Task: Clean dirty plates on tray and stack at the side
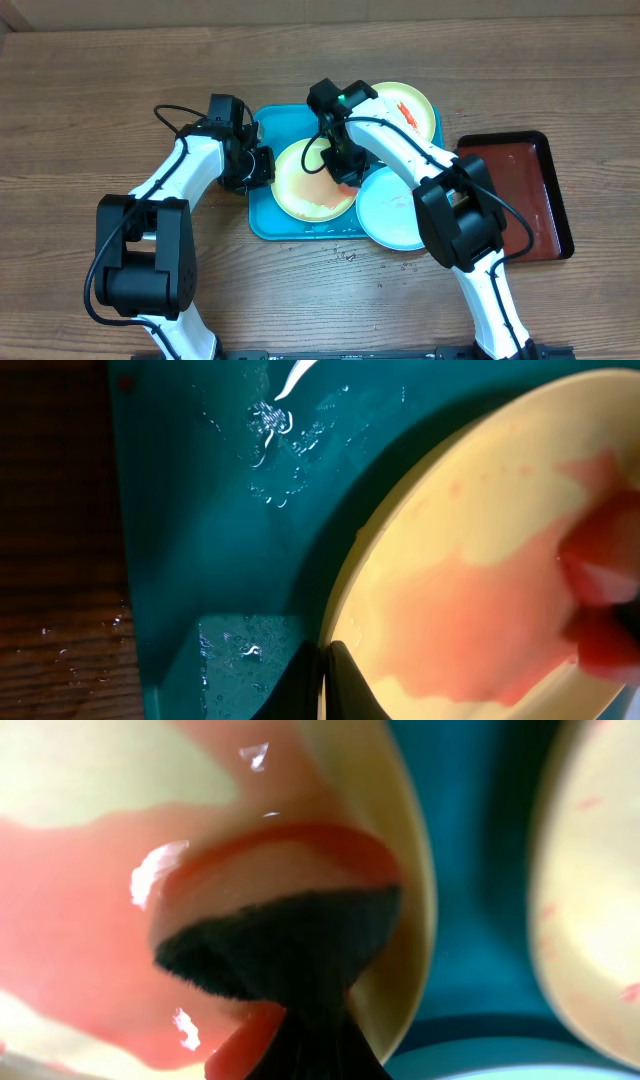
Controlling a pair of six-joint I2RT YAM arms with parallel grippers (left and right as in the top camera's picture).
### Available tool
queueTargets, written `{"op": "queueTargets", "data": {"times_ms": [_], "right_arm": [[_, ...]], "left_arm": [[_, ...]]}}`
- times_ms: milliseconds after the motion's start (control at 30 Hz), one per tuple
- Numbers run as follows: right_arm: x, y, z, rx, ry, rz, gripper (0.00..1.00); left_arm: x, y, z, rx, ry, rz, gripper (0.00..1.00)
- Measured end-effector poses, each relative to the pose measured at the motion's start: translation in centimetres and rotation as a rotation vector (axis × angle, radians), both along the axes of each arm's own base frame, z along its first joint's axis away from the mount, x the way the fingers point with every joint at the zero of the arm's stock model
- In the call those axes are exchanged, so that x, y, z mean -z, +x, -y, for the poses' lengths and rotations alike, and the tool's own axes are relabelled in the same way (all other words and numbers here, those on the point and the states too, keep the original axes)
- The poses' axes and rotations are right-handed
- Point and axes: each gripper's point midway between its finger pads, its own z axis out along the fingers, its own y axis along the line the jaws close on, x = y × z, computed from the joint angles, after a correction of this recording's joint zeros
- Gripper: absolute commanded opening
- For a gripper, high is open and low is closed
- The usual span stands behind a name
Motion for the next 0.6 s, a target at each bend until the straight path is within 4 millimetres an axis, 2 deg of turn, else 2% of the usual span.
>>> {"op": "queueTargets", "data": {"times_ms": [333,600], "right_arm": [[-0.4,-2.8,-3.1,-0.008,0.137,-0.122,0.04],[-0.9,-5.0,-6.5,-0.037,0.262,-0.198,0.04]], "left_arm": [[0.0,0.2,-0.6,-0.029,0.000,-0.001,0.04],[0.0,0.6,-0.8,-0.053,0.003,0.008,0.04]]}}
